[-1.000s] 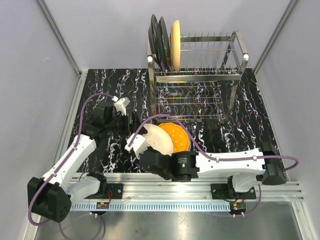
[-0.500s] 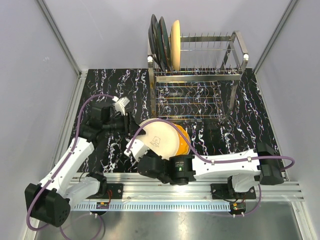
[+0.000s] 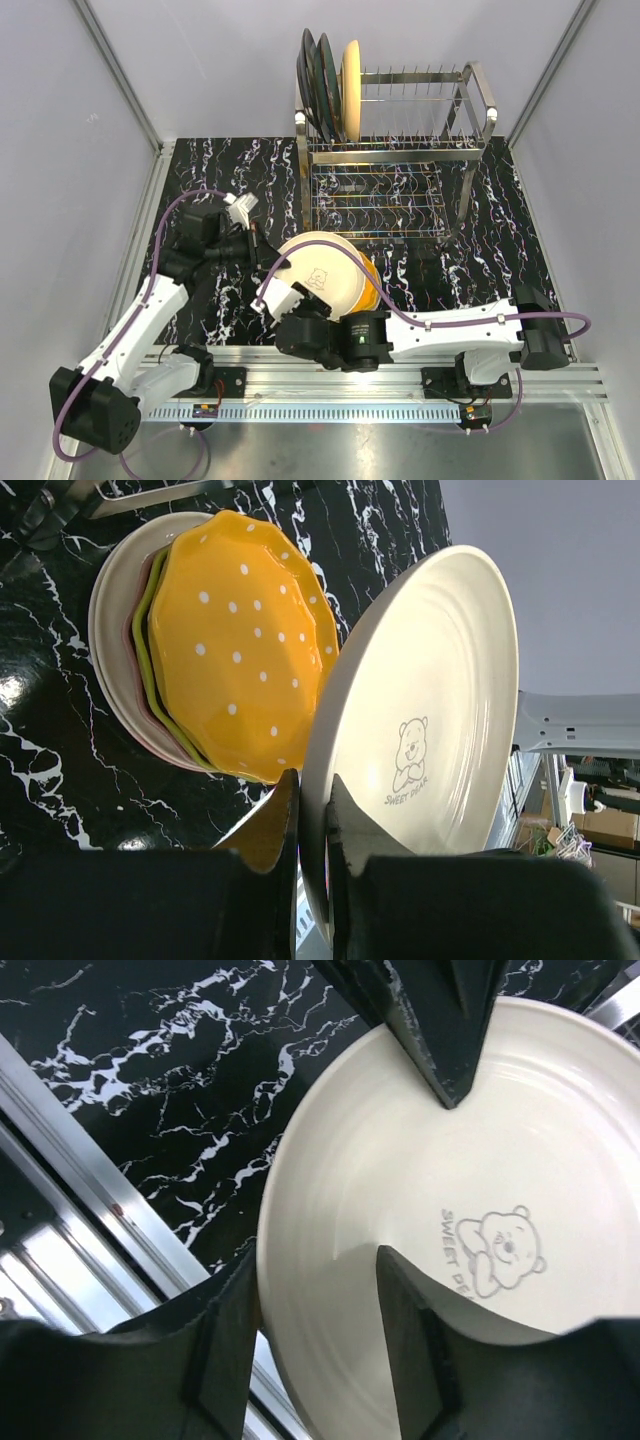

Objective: Load the plates into the dish rack
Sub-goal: Pass the plate from the right arm to the left, then pass the plate from the left arm to the right

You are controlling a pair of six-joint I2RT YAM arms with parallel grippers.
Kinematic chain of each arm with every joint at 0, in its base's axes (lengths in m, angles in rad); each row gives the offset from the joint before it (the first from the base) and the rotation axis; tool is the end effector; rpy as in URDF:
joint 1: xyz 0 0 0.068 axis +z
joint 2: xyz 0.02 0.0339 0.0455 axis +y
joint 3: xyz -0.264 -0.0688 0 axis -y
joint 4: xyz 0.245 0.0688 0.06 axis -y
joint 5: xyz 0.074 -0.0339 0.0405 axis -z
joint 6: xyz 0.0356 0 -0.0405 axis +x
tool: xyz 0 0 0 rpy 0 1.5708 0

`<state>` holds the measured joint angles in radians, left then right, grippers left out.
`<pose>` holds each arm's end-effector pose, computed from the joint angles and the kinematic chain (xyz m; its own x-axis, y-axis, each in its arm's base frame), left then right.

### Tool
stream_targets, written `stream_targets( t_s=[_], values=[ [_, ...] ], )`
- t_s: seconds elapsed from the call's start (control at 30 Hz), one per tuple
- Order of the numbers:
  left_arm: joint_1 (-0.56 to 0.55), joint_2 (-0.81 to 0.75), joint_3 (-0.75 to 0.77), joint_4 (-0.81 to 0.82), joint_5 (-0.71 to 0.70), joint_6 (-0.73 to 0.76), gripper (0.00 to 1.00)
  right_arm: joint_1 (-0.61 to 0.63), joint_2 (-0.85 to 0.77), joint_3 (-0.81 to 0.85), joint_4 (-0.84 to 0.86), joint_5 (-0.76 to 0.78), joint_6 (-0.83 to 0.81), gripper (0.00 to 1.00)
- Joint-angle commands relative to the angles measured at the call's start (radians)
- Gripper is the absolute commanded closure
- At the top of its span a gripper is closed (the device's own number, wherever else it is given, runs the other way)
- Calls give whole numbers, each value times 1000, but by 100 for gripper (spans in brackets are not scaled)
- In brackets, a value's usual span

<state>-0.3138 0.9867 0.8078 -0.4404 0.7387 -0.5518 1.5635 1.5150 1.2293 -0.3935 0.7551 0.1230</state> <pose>0.1903 -0.0870 0.2909 -0.8632 -0.1273 -0.4885 0.3490 0.5487 -0.7597 0.0268 0.3348 0.3028 -0.0934 -0.5573 -0.8250 -0.7183 0.6116 -0.3318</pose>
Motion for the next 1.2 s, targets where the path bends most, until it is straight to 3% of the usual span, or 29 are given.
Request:
stream_targets(
  t_s=[0.0, 0.03, 0.07, 0.1, 0.17, 0.43, 0.57, 0.77, 0.93, 1.0, 1.07, 1.17],
  values=[
    [-4, 18, 56, -15, 21, -21, 100, 6, -7, 58, -67, 87, 23, 43],
    [-4, 26, 63, -27, 11, -13, 100, 15, -6, 71, -83, 93, 14, 33],
    [-4, 32, 73, -40, -7, -4, 100, 24, -4, 81, -94, 99, 6, 30],
    [-2, 44, 91, -64, -15, 13, 100, 30, 8, 90, -106, 121, -14, 16],
    [-1, 53, 105, -86, -33, 21, 100, 55, 31, 124, -165, 156, -28, 10],
    [7, 70, 156, -129, -50, 44, 100, 82, 206, 220, -478, 351, 116, 6],
    [10, 78, 175, -159, -48, 61, 98, 82, 246, 233, -582, 426, 222, 9],
    [15, 86, 176, -169, -47, 70, 90, 82, 258, 243, -731, 463, 336, 34],
    [15, 87, 171, -144, -27, 61, 69, 82, 247, 236, -713, 454, 330, 70],
    [15, 87, 168, -124, -10, 50, 66, 82, 244, 243, -702, 457, 319, 82],
    [15, 90, 168, -109, 8, 41, 57, 82, 238, 242, -670, 458, 294, 91],
    [16, 89, 177, -98, 19, 33, 33, 82, 222, 239, -639, 451, 274, 95]
  ],
)
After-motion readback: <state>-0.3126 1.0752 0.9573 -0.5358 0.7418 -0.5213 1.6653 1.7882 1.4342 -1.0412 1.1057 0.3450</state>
